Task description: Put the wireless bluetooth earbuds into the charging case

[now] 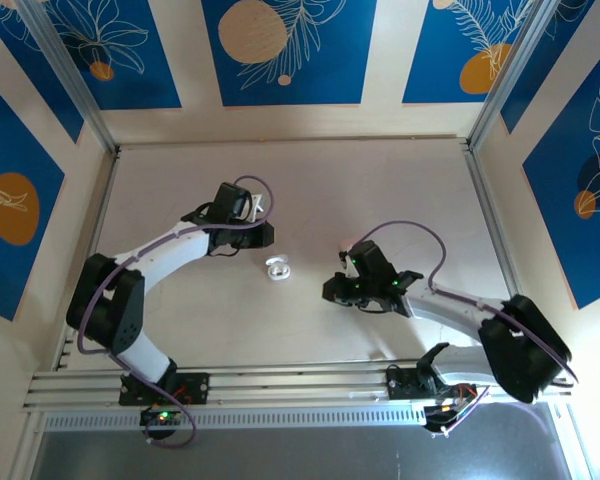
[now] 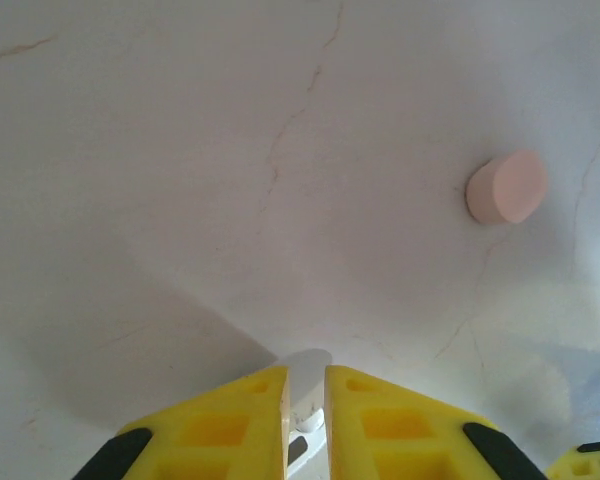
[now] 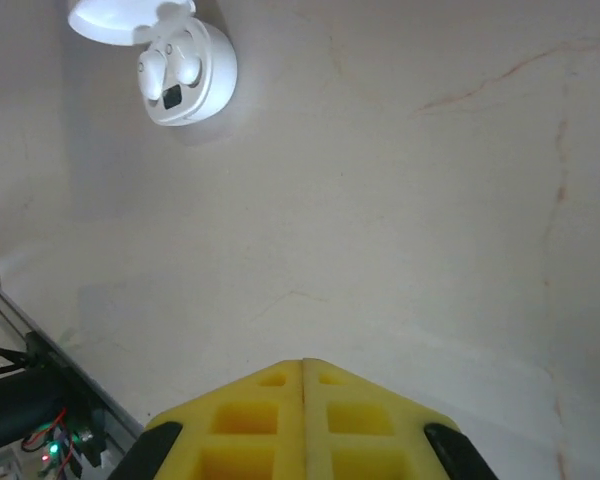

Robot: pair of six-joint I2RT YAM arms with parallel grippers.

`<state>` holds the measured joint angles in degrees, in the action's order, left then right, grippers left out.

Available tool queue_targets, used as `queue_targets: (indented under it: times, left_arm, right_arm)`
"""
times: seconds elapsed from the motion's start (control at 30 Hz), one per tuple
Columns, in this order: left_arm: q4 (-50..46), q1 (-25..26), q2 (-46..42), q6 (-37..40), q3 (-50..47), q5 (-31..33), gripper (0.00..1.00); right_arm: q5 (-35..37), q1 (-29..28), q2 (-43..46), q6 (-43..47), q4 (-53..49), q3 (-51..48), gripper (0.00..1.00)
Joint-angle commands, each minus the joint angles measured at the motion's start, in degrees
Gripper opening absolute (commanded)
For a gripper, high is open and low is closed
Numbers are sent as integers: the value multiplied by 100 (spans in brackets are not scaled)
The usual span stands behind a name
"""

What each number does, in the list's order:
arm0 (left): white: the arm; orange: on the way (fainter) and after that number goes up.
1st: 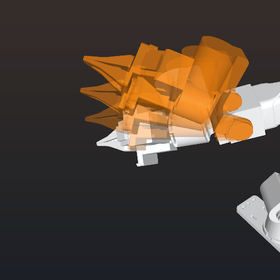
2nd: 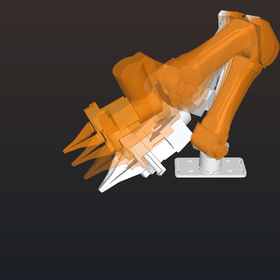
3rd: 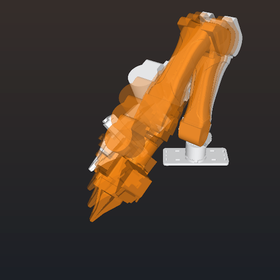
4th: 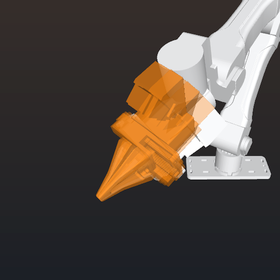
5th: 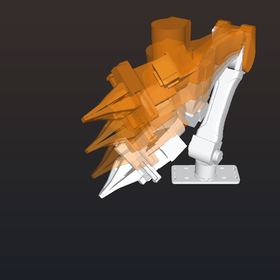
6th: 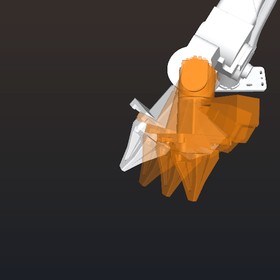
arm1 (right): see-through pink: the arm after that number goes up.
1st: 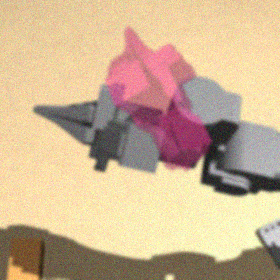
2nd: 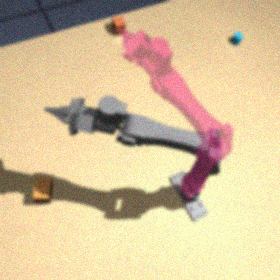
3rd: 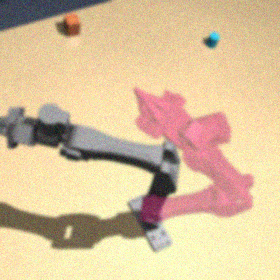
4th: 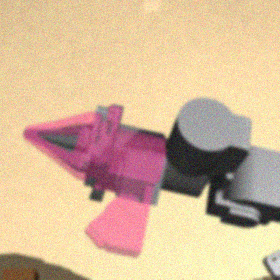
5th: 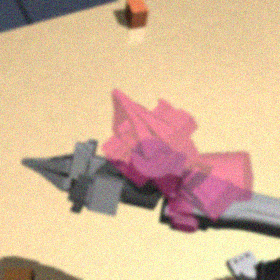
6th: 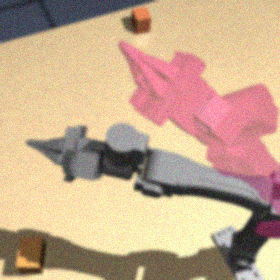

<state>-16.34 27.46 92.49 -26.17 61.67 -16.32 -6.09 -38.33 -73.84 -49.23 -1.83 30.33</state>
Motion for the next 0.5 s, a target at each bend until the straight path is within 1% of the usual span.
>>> queue_targets:
  times: [0.0,0.2,0.33,0.47]
  left_arm:
    - [-135,-96,73,209,239,-22,16]
    - [-151,-202,283,261,354,-104,16]
    - [-173,-215,412,288,391,-156,16]
    - [-177,-215,540,306,428,-201,16]
  right_arm:
    - [168,-163,-419,-71,641,358,11]
    - [336,-497,-1376,-204,1130,858,12]
    - [457,-694,-1847,-285,1394,1121,11]
    - [526,-806,-2253,-385,1604,1329,7]
